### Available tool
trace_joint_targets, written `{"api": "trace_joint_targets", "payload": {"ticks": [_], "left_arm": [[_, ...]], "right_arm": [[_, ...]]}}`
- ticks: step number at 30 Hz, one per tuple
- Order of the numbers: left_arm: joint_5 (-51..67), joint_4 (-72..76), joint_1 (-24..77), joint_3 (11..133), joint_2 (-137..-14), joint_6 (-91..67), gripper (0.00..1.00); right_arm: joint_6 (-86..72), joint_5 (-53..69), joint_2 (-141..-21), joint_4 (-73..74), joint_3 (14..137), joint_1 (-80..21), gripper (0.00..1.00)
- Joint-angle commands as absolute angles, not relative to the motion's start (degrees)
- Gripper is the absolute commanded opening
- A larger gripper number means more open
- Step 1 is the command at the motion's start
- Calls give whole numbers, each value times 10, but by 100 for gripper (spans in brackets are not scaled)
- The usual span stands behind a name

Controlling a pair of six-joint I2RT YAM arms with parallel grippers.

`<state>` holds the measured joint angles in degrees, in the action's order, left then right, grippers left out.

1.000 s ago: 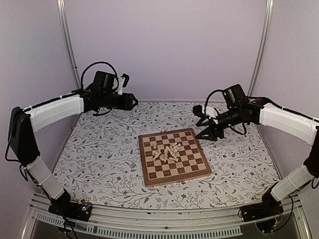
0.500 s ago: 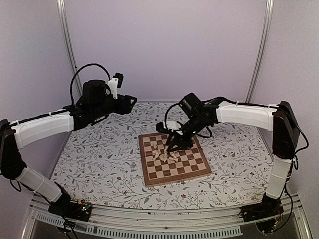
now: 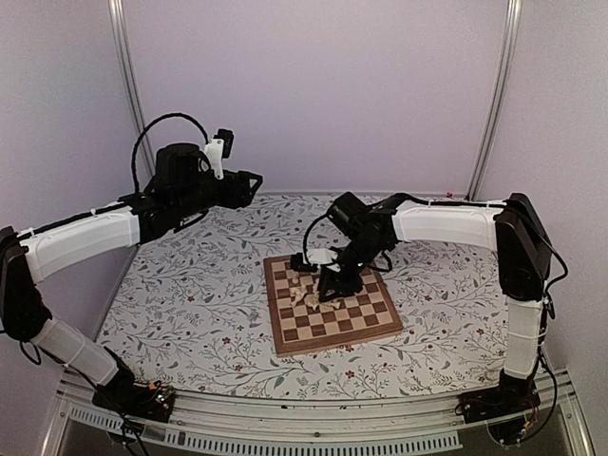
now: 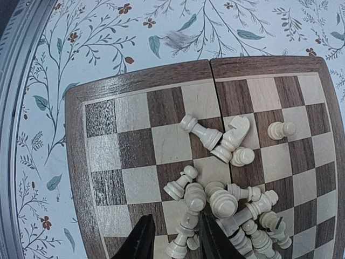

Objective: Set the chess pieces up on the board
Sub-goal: Pick up the chess piece from the chessboard.

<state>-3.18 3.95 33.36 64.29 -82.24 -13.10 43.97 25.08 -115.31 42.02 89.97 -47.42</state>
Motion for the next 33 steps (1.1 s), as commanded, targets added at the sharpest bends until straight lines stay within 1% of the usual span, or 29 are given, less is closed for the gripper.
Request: {"api": "trace_joint_targets", "payload": {"ticks": [1, 11, 18, 21, 27, 33], "left_arm": [[-22, 39, 338, 652, -811, -135, 70], [-15, 39, 338, 651, -817, -139, 70], [-11, 37, 338, 653, -823, -140, 70], [-7, 37, 338, 654, -825, -141, 70], [-4, 36, 338, 654, -826, -142, 70], [-4, 33, 338, 657, -829, -141, 71]], "right_arm": [[443, 229, -1169, 427, 915, -479, 32], [434, 218, -1191, 422, 934, -479, 36], [433, 224, -1204, 424, 944, -480, 36], [433, 228, -1205, 425, 945, -481, 34], [429, 231, -1208, 427, 950, -483, 25], [423, 232, -1217, 430, 961, -484, 25]]}}
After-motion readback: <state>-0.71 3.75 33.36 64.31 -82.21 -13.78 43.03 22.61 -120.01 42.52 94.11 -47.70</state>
